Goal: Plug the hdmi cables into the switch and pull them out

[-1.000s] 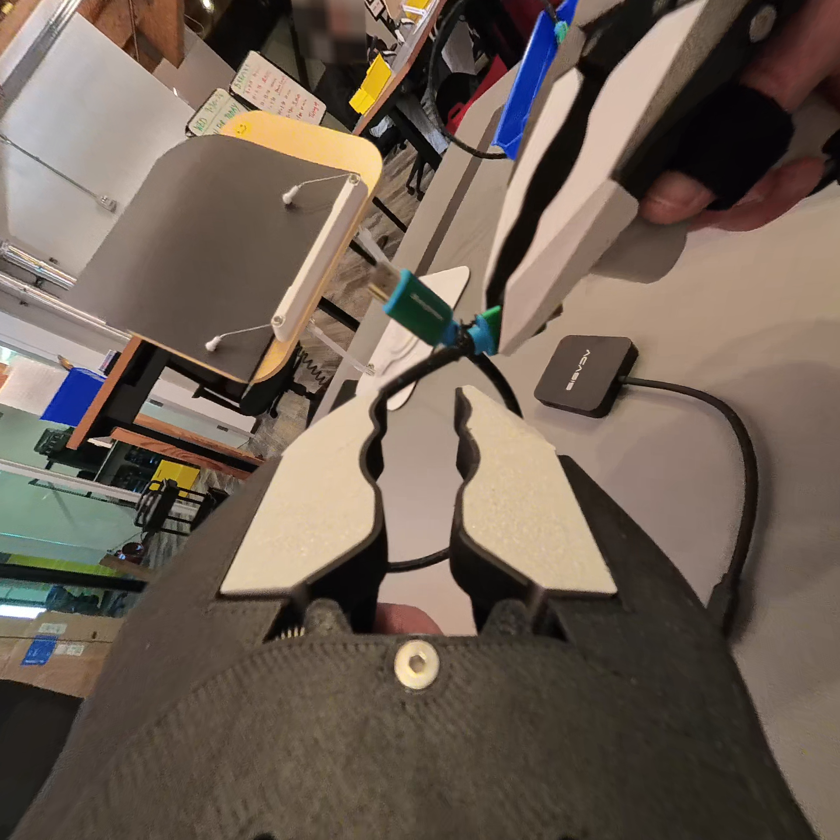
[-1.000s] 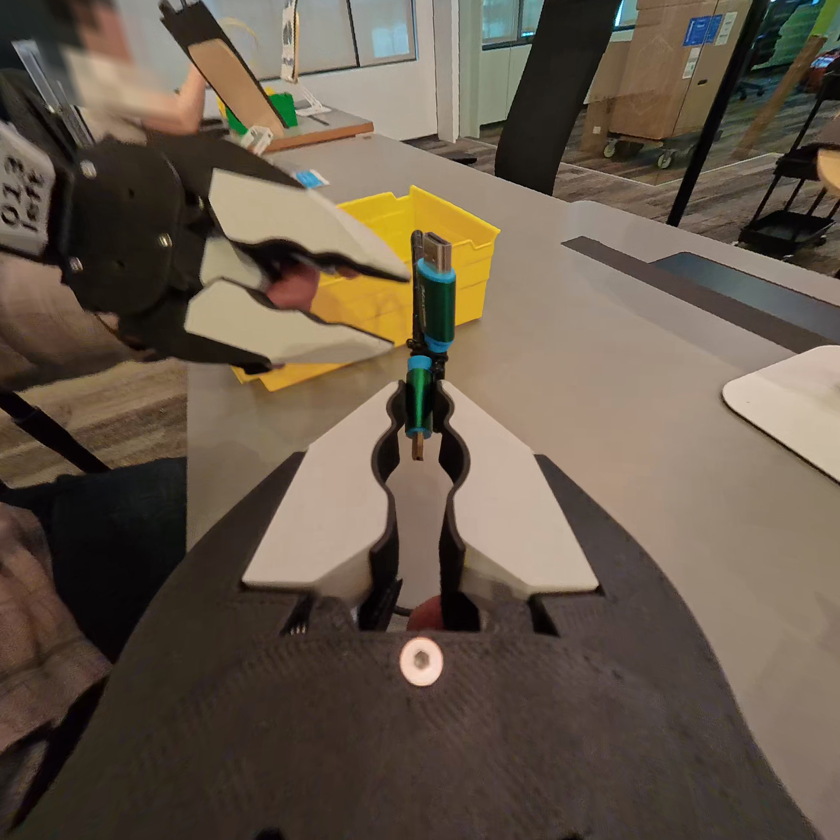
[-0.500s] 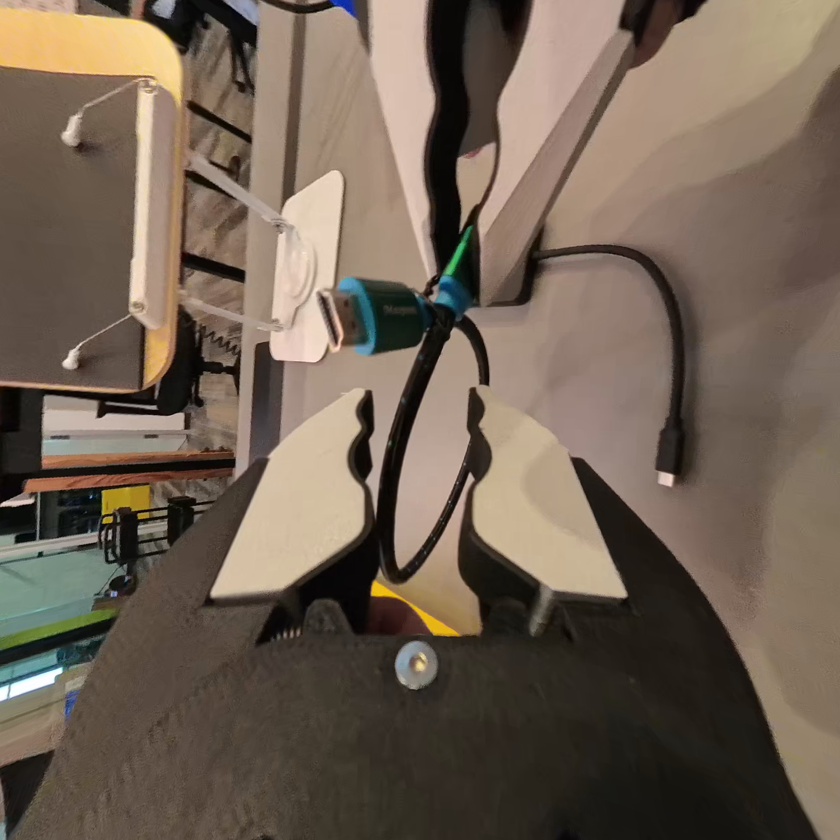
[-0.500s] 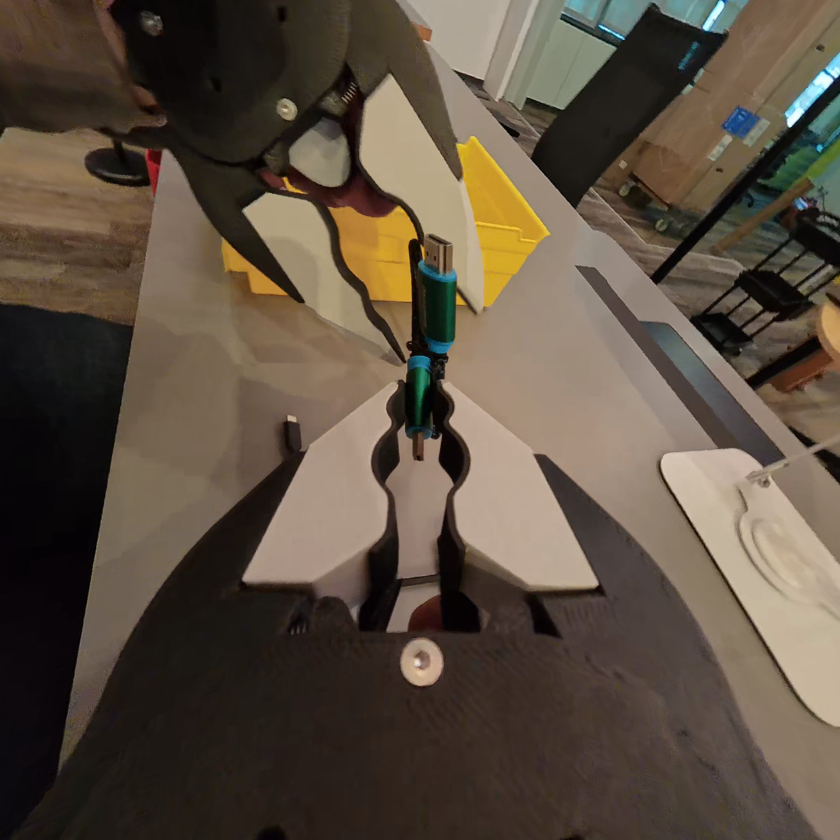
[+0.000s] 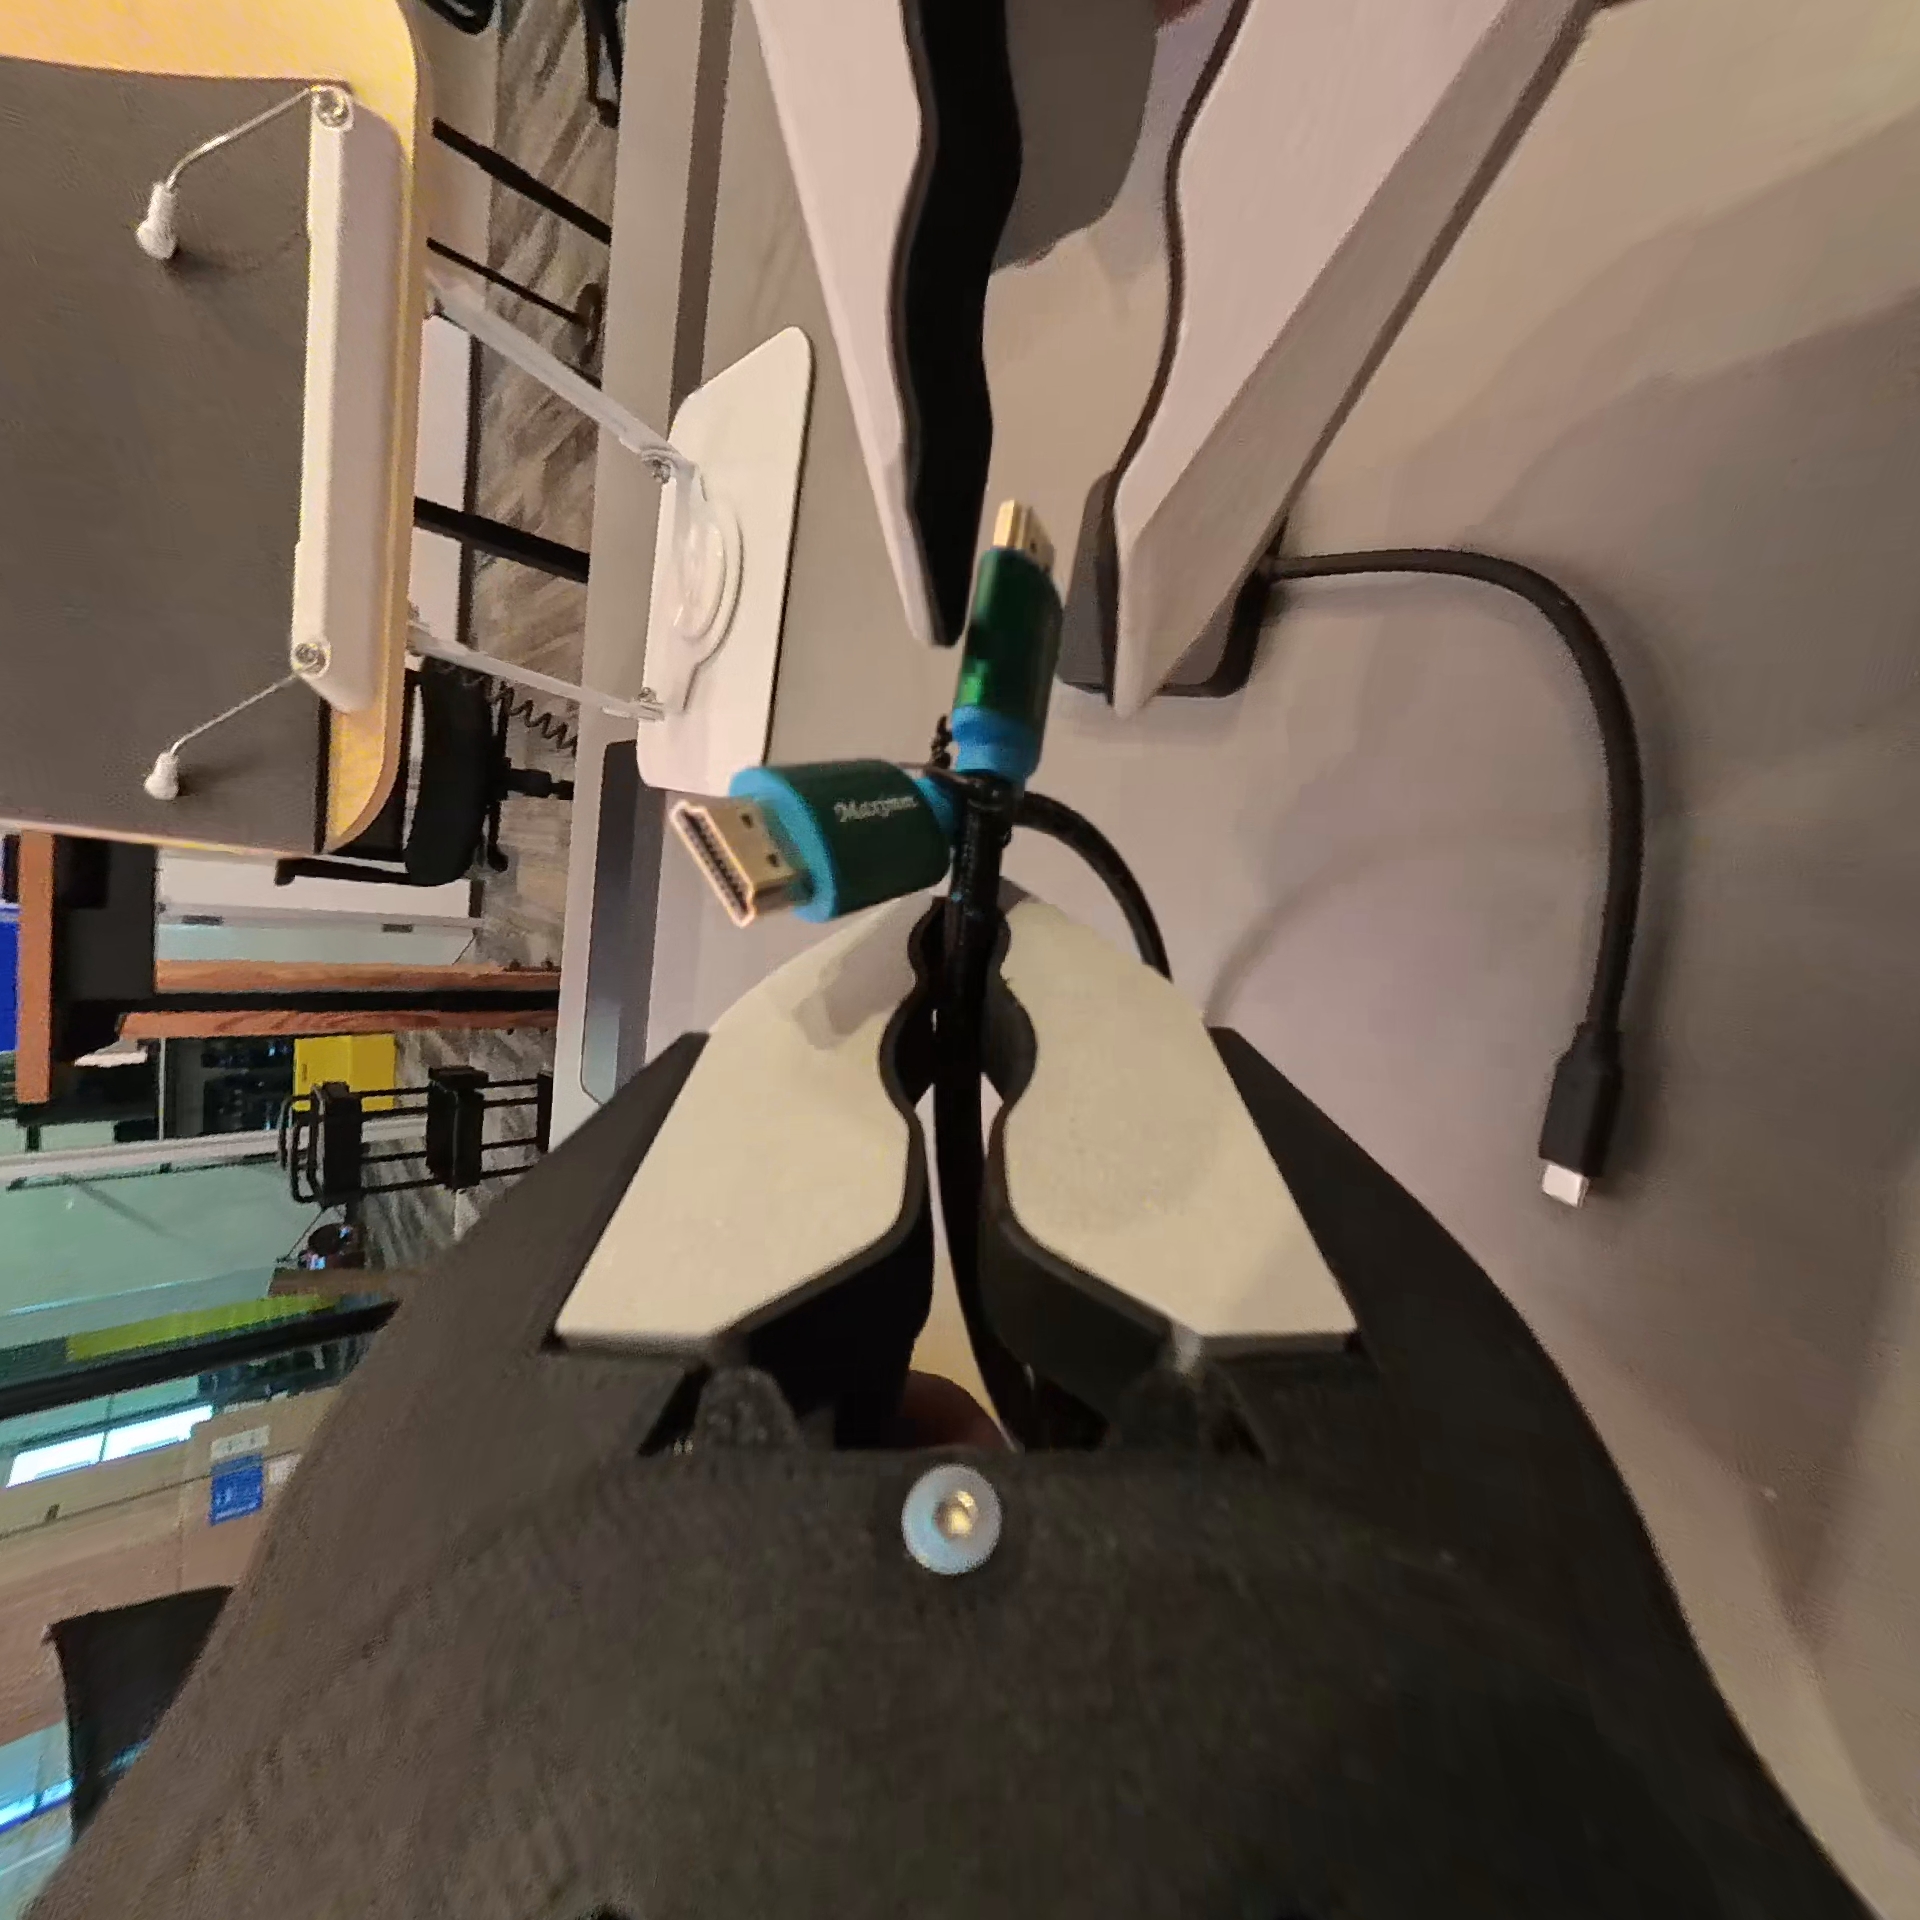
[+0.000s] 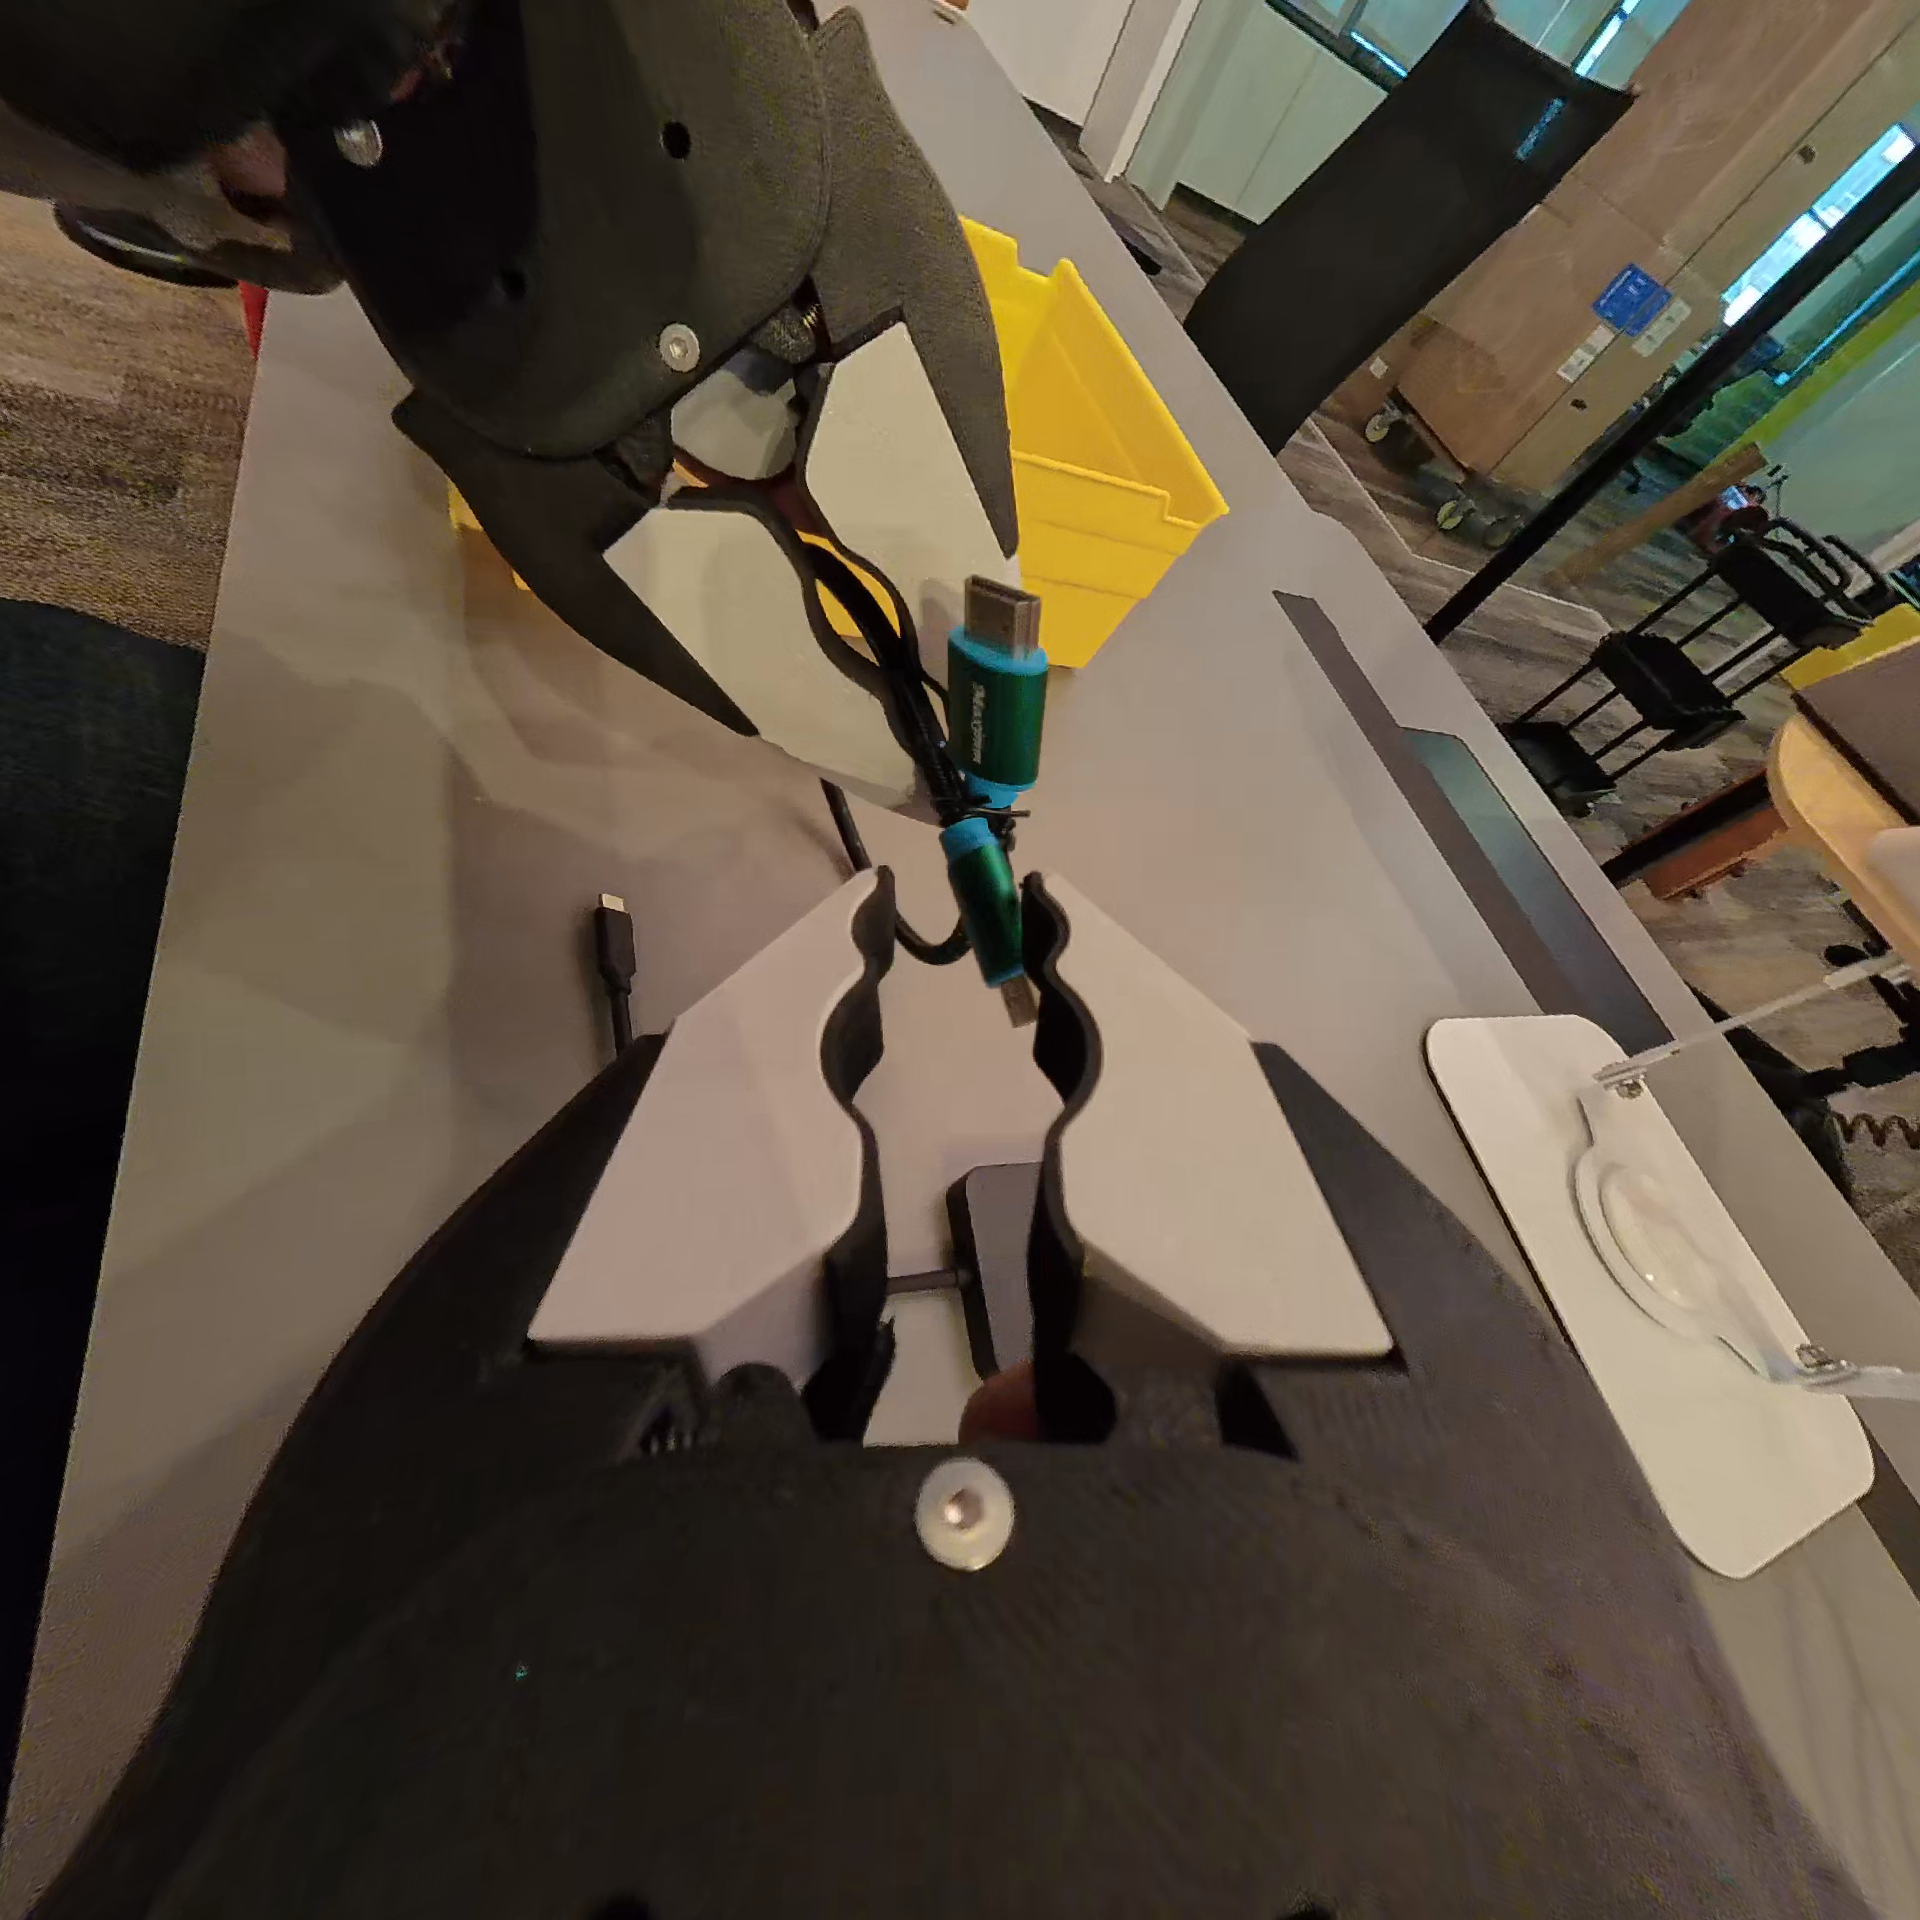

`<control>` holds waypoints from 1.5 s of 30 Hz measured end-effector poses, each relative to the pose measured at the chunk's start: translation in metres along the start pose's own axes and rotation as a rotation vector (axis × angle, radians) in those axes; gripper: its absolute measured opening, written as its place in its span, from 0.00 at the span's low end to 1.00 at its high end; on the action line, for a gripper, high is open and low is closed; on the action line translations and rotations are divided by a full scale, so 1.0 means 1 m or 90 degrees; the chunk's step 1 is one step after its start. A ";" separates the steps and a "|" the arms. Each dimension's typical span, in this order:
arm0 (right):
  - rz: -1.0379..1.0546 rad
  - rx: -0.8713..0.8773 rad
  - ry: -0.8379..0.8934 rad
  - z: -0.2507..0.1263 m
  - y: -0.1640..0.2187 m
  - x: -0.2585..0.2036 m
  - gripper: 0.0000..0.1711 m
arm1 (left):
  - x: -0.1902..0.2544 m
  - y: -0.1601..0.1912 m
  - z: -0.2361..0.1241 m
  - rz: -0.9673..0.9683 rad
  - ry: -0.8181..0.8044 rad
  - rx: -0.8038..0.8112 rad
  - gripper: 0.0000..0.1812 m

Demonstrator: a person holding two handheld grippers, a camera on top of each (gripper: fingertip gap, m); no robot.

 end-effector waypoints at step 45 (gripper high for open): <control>-0.084 0.027 0.069 -0.001 -0.019 0.006 0.07 | 0.008 -0.023 0.006 -0.222 0.110 0.053 0.01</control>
Point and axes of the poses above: each gripper's, where its closed fingertips meet, z out along the fingers, y out of its underside, x = y × z across the jaws, the point moved 1 cm from there along -z, back along the fingers, and after that the axes turned 4 degrees about x, right-handed, at the moved point
